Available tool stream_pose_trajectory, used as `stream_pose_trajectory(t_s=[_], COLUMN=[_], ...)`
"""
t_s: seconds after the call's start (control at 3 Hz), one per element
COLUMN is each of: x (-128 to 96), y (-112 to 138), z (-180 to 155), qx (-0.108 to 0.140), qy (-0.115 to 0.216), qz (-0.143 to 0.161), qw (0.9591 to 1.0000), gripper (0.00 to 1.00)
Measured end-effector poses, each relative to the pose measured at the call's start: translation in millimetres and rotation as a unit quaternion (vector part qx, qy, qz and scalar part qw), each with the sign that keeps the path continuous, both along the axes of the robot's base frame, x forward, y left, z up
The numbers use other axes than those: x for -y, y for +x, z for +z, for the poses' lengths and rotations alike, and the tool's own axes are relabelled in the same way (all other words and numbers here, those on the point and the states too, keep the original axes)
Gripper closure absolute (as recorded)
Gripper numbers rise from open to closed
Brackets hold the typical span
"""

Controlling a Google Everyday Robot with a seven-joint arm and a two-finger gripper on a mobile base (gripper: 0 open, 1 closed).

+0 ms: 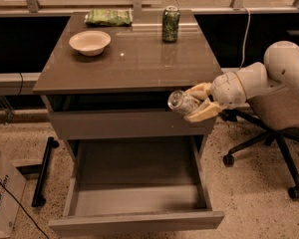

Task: Pick 7up can from middle drawer and place on counter

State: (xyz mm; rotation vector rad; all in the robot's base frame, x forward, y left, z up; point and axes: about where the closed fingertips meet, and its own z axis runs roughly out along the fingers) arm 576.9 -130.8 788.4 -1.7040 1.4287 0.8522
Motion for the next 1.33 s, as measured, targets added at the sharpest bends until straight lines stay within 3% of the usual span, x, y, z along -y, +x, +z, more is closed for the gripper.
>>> stream_pose_trajectory(t_s=[0.33, 0.67, 1.0, 1.33], x=[-11.0, -26.6, -34.4, -38.3], y=[5.6, 10.4, 19.9, 42.5], z=[32.0, 65.5, 90.1, 97.4], qx=[0.048, 0.09, 0.114, 0.123], qy=[0.022, 0.057, 0.104, 0.134], qz=[0.0, 0.021, 0.012, -0.031], qw=[0.9986, 0.9941, 0.9879, 0.9829], gripper=[1.0, 1.0, 1.0, 1.0])
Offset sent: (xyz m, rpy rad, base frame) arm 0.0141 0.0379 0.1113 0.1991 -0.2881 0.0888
